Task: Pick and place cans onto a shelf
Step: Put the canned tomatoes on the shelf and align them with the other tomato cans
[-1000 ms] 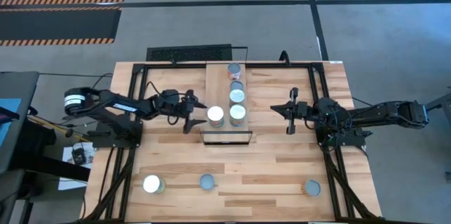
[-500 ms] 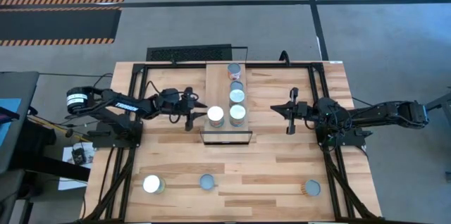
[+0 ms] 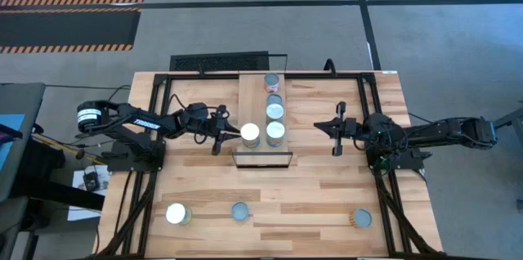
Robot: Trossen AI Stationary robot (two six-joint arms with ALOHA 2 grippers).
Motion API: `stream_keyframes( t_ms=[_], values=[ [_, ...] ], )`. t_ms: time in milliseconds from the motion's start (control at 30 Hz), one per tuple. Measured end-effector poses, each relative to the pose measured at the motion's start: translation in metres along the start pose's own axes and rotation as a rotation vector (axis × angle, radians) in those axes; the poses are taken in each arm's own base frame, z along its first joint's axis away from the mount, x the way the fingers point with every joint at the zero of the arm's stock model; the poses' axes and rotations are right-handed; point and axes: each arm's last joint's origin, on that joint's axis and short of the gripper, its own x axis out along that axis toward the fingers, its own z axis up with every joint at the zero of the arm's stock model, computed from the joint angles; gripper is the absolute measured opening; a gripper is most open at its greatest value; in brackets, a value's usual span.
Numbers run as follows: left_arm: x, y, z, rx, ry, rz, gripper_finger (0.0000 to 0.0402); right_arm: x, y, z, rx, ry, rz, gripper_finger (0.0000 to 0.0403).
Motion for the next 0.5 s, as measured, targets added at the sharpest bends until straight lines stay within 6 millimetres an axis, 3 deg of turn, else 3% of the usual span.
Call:
stream_keyframes(
  t_ms=[500],
  values=[
    [0.0005, 0.0009, 0.0042, 0.026, -0.047, 0.008, 0.0045, 0.0000, 0.0000, 0.0000, -0.002, 0.000, 0.000, 0.0011]
  ],
)
